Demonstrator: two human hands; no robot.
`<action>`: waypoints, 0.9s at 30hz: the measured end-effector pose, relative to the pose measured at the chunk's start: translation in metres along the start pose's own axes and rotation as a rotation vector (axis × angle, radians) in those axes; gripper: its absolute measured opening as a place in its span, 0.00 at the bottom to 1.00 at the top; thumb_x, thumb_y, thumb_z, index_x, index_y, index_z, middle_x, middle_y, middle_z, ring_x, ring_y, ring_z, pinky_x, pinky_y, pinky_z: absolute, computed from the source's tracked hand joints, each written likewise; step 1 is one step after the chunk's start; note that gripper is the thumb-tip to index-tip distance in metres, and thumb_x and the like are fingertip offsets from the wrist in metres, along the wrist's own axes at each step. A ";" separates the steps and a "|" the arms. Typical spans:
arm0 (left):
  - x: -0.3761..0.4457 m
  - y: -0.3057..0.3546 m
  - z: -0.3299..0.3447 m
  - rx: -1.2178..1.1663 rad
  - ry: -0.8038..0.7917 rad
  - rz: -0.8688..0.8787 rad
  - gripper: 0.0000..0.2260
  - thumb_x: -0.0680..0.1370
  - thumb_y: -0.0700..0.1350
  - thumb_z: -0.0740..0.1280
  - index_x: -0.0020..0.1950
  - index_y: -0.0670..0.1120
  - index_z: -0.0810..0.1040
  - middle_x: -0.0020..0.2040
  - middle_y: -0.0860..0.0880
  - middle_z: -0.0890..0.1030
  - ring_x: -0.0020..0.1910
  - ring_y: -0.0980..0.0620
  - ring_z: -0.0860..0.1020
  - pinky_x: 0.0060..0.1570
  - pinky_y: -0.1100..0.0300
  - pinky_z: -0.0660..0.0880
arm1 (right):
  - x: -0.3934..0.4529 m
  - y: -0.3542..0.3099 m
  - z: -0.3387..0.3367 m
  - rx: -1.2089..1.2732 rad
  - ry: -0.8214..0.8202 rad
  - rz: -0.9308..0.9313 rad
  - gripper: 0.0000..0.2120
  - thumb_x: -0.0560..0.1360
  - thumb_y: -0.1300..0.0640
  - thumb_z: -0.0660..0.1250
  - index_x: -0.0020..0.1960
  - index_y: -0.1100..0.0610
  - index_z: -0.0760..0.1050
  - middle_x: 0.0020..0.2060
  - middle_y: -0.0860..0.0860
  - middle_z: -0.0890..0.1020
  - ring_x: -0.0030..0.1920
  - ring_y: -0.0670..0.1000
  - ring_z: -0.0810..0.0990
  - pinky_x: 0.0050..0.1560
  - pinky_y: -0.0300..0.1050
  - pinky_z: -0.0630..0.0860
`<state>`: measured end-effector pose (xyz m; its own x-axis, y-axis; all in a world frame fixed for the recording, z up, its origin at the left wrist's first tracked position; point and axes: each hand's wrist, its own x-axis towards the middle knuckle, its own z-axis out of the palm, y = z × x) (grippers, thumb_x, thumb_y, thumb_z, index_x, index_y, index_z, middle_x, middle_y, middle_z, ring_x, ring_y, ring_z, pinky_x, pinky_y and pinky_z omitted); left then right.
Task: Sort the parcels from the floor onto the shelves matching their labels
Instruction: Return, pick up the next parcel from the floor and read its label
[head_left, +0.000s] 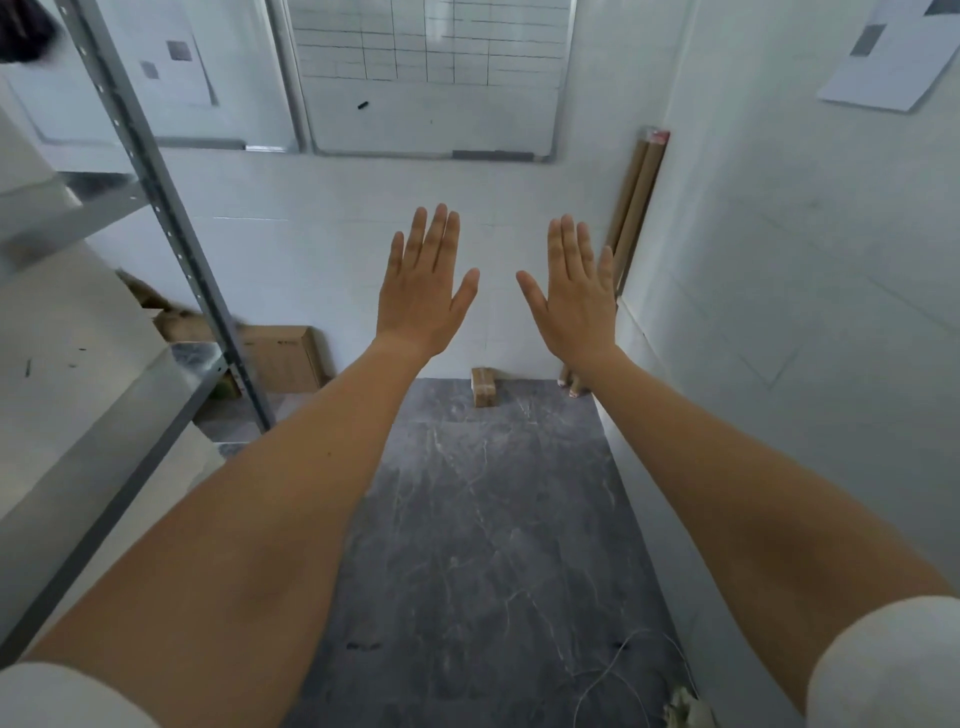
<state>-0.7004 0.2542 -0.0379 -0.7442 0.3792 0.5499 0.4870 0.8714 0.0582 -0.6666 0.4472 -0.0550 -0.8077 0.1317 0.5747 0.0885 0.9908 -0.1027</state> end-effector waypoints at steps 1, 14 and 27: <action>0.009 -0.002 0.008 -0.001 -0.006 0.007 0.29 0.84 0.56 0.47 0.80 0.43 0.43 0.81 0.45 0.44 0.80 0.47 0.41 0.78 0.50 0.40 | 0.009 0.002 0.008 -0.001 -0.008 0.007 0.36 0.85 0.39 0.49 0.84 0.59 0.46 0.84 0.56 0.50 0.84 0.56 0.47 0.81 0.57 0.40; 0.146 -0.019 0.110 0.002 -0.018 -0.048 0.29 0.84 0.56 0.47 0.80 0.44 0.43 0.81 0.46 0.44 0.80 0.47 0.41 0.78 0.49 0.40 | 0.141 0.058 0.105 -0.021 -0.058 -0.014 0.35 0.86 0.39 0.48 0.84 0.58 0.43 0.84 0.54 0.47 0.84 0.54 0.44 0.80 0.56 0.37; 0.274 -0.056 0.213 -0.010 -0.061 -0.041 0.29 0.84 0.56 0.47 0.80 0.44 0.43 0.81 0.46 0.44 0.80 0.47 0.41 0.77 0.50 0.39 | 0.265 0.097 0.210 -0.023 -0.132 0.019 0.35 0.86 0.39 0.47 0.84 0.58 0.42 0.84 0.54 0.46 0.84 0.54 0.44 0.81 0.56 0.37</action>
<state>-1.0288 0.3755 -0.0686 -0.7899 0.3616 0.4954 0.4596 0.8837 0.0879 -0.9945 0.5711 -0.0827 -0.8751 0.1467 0.4612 0.1167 0.9888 -0.0932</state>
